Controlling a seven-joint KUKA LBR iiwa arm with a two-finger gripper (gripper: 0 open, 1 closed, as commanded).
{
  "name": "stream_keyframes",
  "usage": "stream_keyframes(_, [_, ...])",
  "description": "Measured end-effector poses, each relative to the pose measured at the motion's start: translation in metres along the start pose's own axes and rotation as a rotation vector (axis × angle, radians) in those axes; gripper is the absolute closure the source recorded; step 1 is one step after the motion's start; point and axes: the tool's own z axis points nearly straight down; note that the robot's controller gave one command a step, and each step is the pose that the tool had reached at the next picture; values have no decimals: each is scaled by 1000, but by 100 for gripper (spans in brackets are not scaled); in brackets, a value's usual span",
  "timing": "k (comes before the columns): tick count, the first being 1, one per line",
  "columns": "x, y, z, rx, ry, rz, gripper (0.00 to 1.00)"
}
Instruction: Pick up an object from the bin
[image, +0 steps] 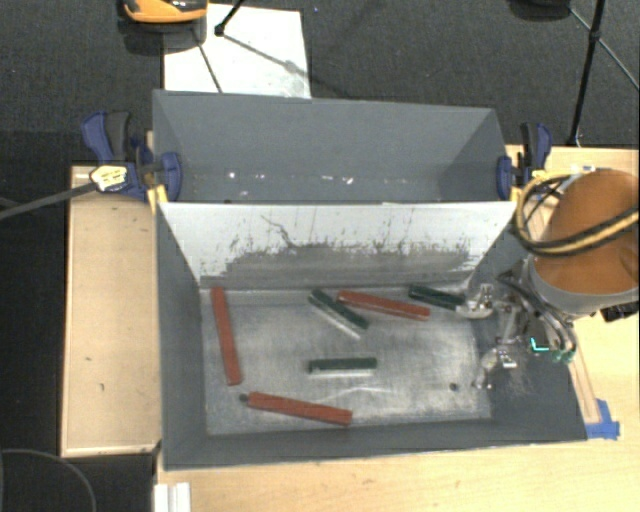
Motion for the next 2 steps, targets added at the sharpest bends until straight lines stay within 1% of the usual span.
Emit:
stream_keyframes(1, [-2, 0, -4, 2, -8, -5, 0])
stream_keyframes(2, [-1, 73, 32, 2, -8, -111, 0])
